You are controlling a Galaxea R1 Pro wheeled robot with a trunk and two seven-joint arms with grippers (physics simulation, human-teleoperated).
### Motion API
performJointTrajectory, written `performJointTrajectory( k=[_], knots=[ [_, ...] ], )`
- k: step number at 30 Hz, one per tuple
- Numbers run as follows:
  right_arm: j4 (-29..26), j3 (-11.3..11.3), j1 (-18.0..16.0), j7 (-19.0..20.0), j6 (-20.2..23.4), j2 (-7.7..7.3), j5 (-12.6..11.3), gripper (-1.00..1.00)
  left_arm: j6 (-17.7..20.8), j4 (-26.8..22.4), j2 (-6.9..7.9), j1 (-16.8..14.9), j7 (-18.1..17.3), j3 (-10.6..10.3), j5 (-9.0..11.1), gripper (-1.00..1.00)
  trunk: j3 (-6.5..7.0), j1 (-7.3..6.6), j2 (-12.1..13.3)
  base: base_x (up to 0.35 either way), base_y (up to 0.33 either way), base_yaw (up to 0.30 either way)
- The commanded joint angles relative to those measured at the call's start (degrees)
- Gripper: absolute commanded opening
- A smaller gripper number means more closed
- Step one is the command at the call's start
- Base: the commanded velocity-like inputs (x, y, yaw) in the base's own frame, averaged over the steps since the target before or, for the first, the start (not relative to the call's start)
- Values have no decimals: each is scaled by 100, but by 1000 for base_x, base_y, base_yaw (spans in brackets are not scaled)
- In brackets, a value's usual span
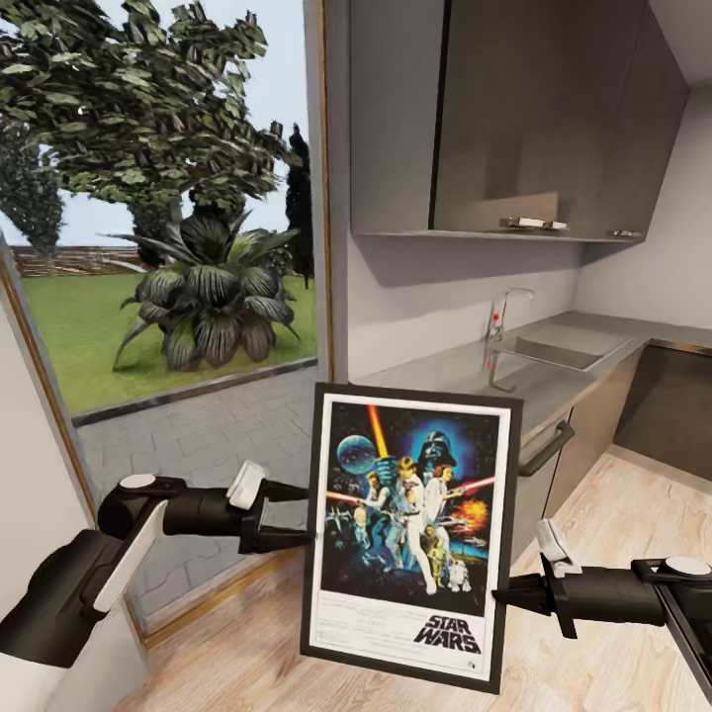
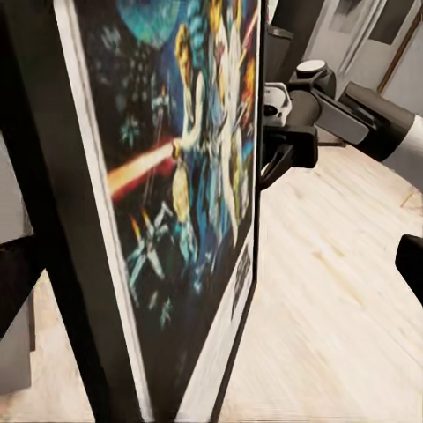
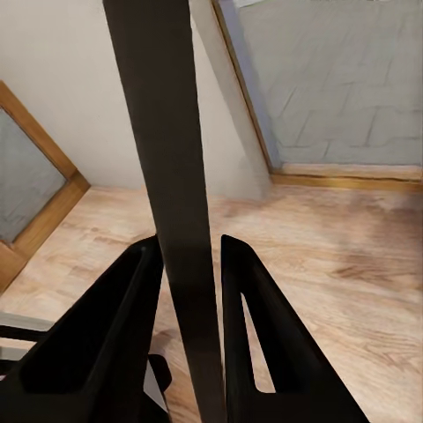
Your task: Pick up the poster from the kitchen countertop and hang it on one of the wall nails in the kitchen.
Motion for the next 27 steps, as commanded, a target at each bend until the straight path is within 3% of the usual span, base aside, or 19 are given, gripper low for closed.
performJointTrajectory(
  k=[1,3,7,10,14,16,19,24,25,27],
  knots=[
    [-2,-4,-5,26,81,0,11,-100,52,6,119,-5,7,39,43,100,-7,0,-4,0,0,0],
    [-3,-10,-5,26,81,0,6,-100,44,17,365,-5,10,168,42,100,-7,0,-4,0,0,0],
    [-3,-20,-5,26,81,0,4,-100,-7,59,646,-5,6,233,46,100,-7,0,-4,0,0,0],
    [-3,-30,-5,26,81,0,8,-100,-235,207,726,-5,4,239,48,100,-7,0,-4,0,0,0],
    [-3,-45,-5,26,81,0,11,-100,-986,773,777,194,3,242,54,100,-7,0,-4,0,0,0],
    [-1,-50,-5,26,79,0,12,-100,-1569,1286,788,374,7,242,66,100,-7,0,-4,0,0,0],
    [-2,-53,-5,22,76,0,14,-100,-1874,1580,789,457,10,242,71,100,-7,0,-4,0,0,0],
    [-11,-49,5,8,67,0,26,-100,-3153,3002,785,599,23,239,138,100,-7,0,-4,0,0,0],
    [-7,-59,38,-3,-18,0,29,-100,-3916,4108,757,627,27,229,465,100,-7,0,-4,0,0,0],
    [-5,-71,52,-6,-114,4,32,-100,-4389,4824,738,640,26,214,799,100,-7,0,-4,0,0,0]
  ],
)
